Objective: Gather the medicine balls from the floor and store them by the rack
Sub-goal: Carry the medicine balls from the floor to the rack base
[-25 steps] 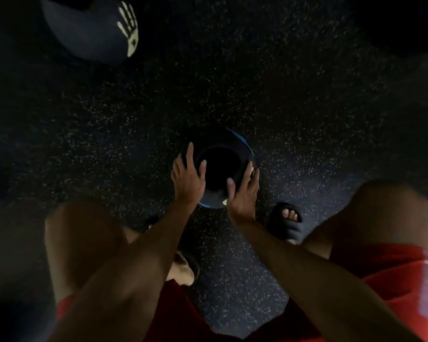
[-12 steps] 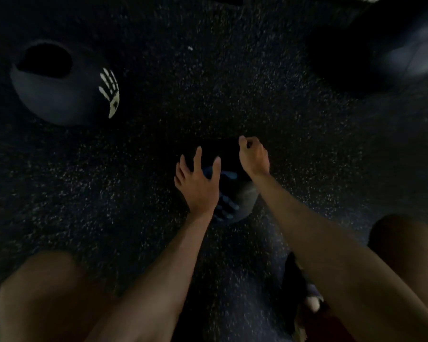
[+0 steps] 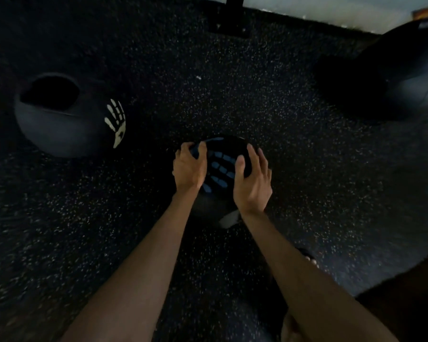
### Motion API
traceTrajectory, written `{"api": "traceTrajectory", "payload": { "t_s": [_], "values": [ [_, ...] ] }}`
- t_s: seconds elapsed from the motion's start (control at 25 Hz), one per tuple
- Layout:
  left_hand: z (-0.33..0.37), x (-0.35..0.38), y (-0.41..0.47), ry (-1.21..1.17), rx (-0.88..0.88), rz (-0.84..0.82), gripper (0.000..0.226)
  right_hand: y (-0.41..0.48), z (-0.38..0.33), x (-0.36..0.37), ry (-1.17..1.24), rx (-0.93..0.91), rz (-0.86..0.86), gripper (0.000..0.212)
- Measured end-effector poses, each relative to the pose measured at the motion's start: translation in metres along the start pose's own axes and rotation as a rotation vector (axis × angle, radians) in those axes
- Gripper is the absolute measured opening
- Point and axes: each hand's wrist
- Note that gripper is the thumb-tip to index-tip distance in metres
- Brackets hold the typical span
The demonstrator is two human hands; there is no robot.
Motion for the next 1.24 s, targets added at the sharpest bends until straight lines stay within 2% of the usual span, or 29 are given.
{"api": "traceTrajectory", "payload": {
  "t_s": [0.12, 0.24, 0.32, 0.44, 0.52, 0.64, 0.72, 0.84, 0.96, 1.04, 1.12, 1.24],
  "values": [
    [-0.009, 0.019, -0.019, 0.006, 0.177, 0.009, 0.07, 0.077, 0.001, -0.022, 0.137, 0.09, -0.037, 0.047],
    [0.006, 0.055, -0.027, -0.056, 0.184, 0.055, 0.07, 0.149, 0.007, -0.047, 0.245, 0.26, -0.057, 0.039],
    [0.038, 0.077, -0.005, -0.019, 0.166, 0.116, 0.071, 0.173, 0.016, -0.054, 0.288, 0.272, -0.063, 0.039],
    [0.084, 0.099, 0.047, 0.162, 0.119, 0.104, 0.078, 0.171, 0.033, -0.044, 0.251, 0.153, -0.038, 0.052],
    [0.115, 0.111, 0.078, 0.258, 0.176, 0.027, 0.07, 0.157, 0.036, -0.04, 0.208, 0.115, -0.031, 0.07],
    [0.165, 0.124, 0.111, 0.281, 0.202, -0.087, 0.055, 0.182, 0.032, -0.055, 0.29, 0.218, -0.1, 0.079],
    [0.176, 0.134, 0.109, 0.313, 0.204, -0.126, 0.055, 0.217, 0.032, -0.073, 0.342, 0.364, -0.124, 0.076],
    [0.158, 0.147, 0.092, 0.401, 0.217, -0.055, 0.065, 0.283, 0.032, -0.097, 0.443, 0.539, -0.166, 0.072],
    [0.152, 0.163, 0.108, 0.428, 0.318, -0.014, 0.074, 0.352, 0.049, -0.101, 0.499, 0.617, -0.146, 0.064],
    [0.169, 0.182, 0.132, 0.414, 0.377, 0.042, 0.073, 0.388, 0.063, -0.106, 0.544, 0.623, -0.091, 0.05],
    [0.195, 0.199, 0.158, 0.501, 0.402, 0.133, 0.068, 0.414, 0.072, -0.113, 0.519, 0.581, -0.036, 0.039],
    [0.236, 0.214, 0.208, 0.621, 0.474, 0.11, 0.062, 0.422, 0.074, -0.122, 0.487, 0.436, 0.071, 0.034]
  ]
}}
Point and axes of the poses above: each hand's wrist, its own y-axis towards the middle knuckle, its own x-axis out of the palm, z = x × y, and after that the axes turned 9 degrees about -z, right-handed
